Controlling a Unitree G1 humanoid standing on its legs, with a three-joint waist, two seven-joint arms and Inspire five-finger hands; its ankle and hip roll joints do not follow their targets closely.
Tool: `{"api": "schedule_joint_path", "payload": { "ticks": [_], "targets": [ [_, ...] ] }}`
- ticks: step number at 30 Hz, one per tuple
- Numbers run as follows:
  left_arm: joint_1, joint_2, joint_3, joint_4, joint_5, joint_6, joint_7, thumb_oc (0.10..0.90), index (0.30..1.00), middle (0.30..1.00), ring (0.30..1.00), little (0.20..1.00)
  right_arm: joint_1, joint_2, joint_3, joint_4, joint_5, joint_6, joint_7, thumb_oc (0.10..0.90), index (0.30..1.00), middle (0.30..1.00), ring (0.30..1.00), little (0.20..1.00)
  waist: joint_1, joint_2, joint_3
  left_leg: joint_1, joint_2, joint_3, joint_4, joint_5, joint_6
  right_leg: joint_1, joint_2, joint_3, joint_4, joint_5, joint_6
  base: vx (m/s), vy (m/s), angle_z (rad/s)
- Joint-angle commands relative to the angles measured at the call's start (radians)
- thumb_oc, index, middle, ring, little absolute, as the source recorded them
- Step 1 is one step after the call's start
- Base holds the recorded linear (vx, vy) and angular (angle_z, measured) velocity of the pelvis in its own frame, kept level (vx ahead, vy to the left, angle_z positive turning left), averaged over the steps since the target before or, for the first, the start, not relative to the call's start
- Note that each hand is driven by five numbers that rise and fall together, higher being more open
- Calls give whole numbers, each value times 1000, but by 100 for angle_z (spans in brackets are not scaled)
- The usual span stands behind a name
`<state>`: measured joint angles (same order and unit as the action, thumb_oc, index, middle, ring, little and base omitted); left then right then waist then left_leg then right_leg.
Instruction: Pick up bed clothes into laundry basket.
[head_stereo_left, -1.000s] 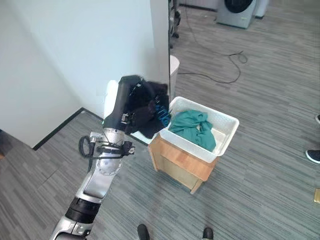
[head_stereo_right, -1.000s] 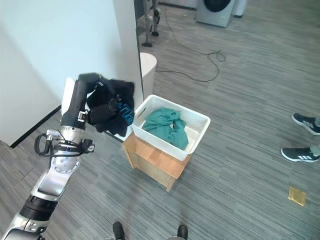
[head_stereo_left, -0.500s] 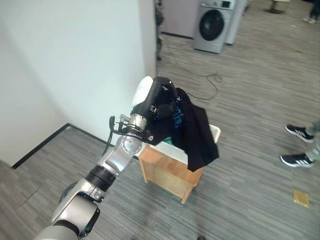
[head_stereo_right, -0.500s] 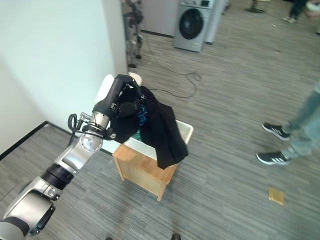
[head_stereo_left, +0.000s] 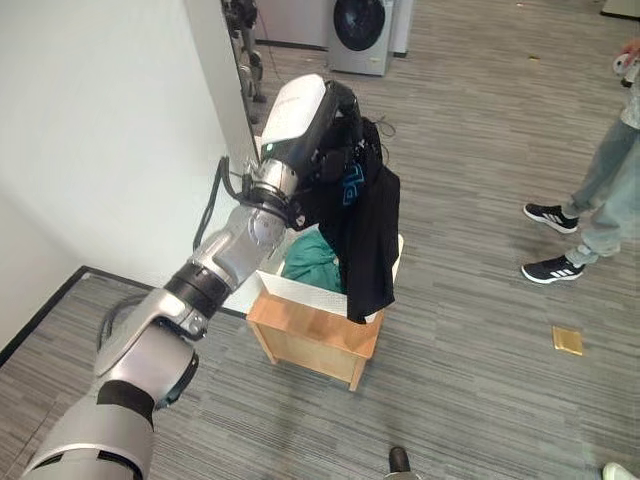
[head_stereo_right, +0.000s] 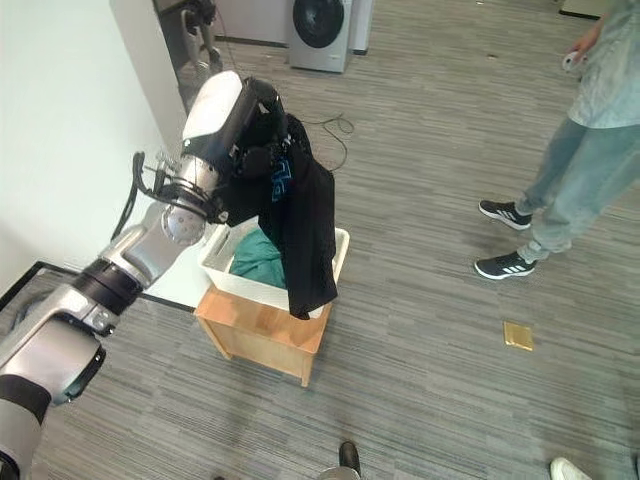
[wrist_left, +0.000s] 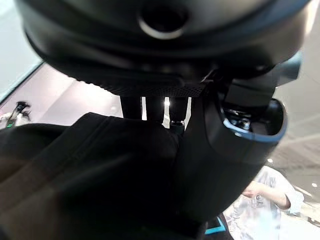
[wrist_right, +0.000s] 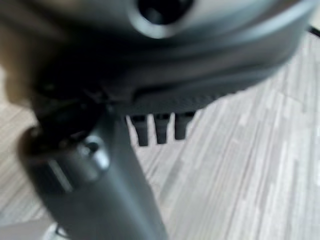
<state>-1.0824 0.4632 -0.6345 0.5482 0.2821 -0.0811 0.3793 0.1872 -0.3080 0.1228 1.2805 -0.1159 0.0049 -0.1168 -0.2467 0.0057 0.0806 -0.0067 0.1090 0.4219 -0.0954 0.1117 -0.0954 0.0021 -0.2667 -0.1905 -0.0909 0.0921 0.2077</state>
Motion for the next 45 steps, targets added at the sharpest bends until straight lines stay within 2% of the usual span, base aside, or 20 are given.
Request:
{"api": "schedule_joint_path", "payload": {
  "ticks": [1,2,3,6,13,18,23,24,25,26,27,28,30,31,37,45],
  "targets": [
    [-341,54,23,180,60,8,93,400,300,300,300,300,-13,-49,17,33,-3,-7,-49,800,900,900,900,900,8,-12,15,42,41,24,8,-77,-26,29,0,-48,19,22,54,-1,23,-5],
    [-342,54,22,181,60,8,93,400,300,300,300,300,-14,-49,17,33,-3,-7,-49,800,900,900,900,900,8,-12,14,40,41,24,8,-76,-26,27,0,-47,19,23,54,-10,28,-19],
    [-384,102,10,238,48,15,102,400,300,300,300,300,-16,-58,17,33,-9,-7,-54,800,900,900,900,900,-2,-12,21,37,44,42,8,-80,-27,14,0,-43,21,34,54,-10,31,-20],
    [-390,133,11,287,64,23,111,400,300,300,300,300,-24,-56,36,27,-17,-14,-50,800,900,900,900,900,-3,-18,29,27,46,61,8,-78,-26,-6,1,-34,20,50,54,-20,34,-45],
    [-288,101,23,321,120,21,106,400,300,300,300,300,-36,-50,63,27,-17,-15,-41,800,900,900,900,900,2,-49,43,8,52,65,8,-73,-29,-25,-7,-48,23,78,54,13,7,-5],
    [-224,89,55,287,101,13,121,400,300,300,300,300,-40,-48,73,8,-15,-20,-48,800,900,900,900,900,5,-62,62,-26,52,63,8,-69,-26,-54,-8,-51,22,89,54,-40,-3,-1],
    [-125,43,69,251,102,-5,108,400,300,300,300,300,-51,-39,82,-2,-5,-24,-48,800,900,900,900,900,23,-77,92,-67,56,51,8,-60,-25,-83,-11,-63,21,100,54,-46,-8,1],
    [-81,-3,76,273,88,-9,94,400,300,300,300,300,-64,-33,91,-8,1,-23,-47,800,900,900,900,900,30,-83,110,-79,56,44,8,-55,-25,-92,-15,-67,22,100,54,-25,-4,4],
    [-80,-4,76,274,88,-9,94,400,300,300,300,300,-64,-34,90,-8,1,-23,-47,800,900,900,900,900,29,-81,109,-80,56,43,8,-55,-25,-92,-14,-68,22,100,54,-53,-8,2],
    [-42,-45,90,289,64,-16,81,411,316,316,316,316,-70,-28,92,-15,7,-24,-48,800,900,900,900,900,32,-84,124,-90,54,38,8,-53,-25,-100,-19,-72,23,102,54,-48,-8,6],
    [-20,-74,86,308,57,-20,71,722,782,782,782,782,-72,-21,97,-18,8,-25,-50,800,900,900,900,900,33,-84,134,-101,52,32,8,-52,-23,-106,-21,-73,23,101,54,-47,-5,9],
    [-18,-75,82,310,57,-21,69,800,900,900,900,900,-71,-21,96,-20,9,-26,-50,800,900,900,900,900,33,-83,134,-103,51,31,8,-52,-22,-108,-21,-73,22,100,54,-48,23,16],
    [21,-97,76,313,48,-28,47,800,900,900,900,900,-81,-23,96,-32,15,-27,-48,800,900,900,900,900,39,-77,146,-117,47,25,8,-52,-20,-123,-27,-74,22,100,54,-42,33,3],
    [45,-134,93,309,4,-39,45,800,900,900,900,900,-85,-16,109,-46,9,-29,-49,800,900,900,900,900,40,-77,159,-127,45,21,8,-50,-19,-134,-30,-72,22,101,54,-37,24,-5],
    [103,-196,93,216,-37,-72,48,800,900,900,900,900,-77,-19,111,-65,6,-36,-50,800,900,900,900,900,50,-72,161,-130,41,11,8,-57,-19,-134,-38,-72,22,94,54,-6,4,0],
    [92,-282,41,67,-50,-110,30,800,900,900,900,900,-92,-53,101,-44,12,-28,-32,800,900,900,900,900,56,-69,115,-69,41,-2,8,-69,-21,-56,-32,-97,26,37,54,39,-37,13]
  ]
}}
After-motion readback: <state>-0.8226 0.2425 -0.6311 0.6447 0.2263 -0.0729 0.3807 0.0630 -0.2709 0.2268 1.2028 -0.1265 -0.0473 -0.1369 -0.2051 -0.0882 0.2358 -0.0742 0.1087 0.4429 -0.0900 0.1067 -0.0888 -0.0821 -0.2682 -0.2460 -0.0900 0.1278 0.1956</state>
